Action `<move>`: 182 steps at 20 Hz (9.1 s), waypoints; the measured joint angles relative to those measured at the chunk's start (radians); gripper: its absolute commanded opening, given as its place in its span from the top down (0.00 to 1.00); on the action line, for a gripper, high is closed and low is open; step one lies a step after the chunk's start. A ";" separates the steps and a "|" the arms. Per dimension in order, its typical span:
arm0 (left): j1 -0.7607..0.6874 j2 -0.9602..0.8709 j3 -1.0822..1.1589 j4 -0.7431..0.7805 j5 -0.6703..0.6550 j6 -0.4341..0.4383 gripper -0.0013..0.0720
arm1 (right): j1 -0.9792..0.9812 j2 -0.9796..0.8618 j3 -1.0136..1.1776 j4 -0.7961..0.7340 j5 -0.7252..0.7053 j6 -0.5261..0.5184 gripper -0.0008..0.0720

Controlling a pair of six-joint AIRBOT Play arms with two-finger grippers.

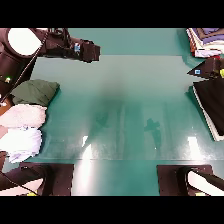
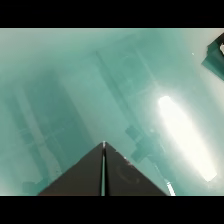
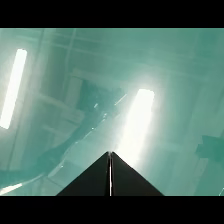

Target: Fold the shirts.

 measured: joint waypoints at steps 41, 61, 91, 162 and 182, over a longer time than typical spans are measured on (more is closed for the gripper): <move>0.682 -0.051 -0.524 0.293 0.088 -0.108 0.94 | 0.002 -0.008 -0.158 0.004 -0.024 0.001 0.97; 0.153 0.382 -0.077 0.238 -0.161 -0.126 0.95 | 0.002 -0.008 0.334 0.011 -0.089 0.002 0.97; 0.377 -0.306 -0.350 -0.114 -0.022 0.045 0.33 | 0.003 -0.008 0.377 0.007 0.003 0.002 0.97; 0.356 0.141 0.096 0.076 -0.211 0.115 0.95 | 0.141 -0.069 0.324 -0.364 -0.003 0.061 0.97; 0.460 -0.330 0.126 0.049 -0.208 0.101 0.39 | 0.169 -0.568 0.394 -0.328 -0.122 0.030 0.44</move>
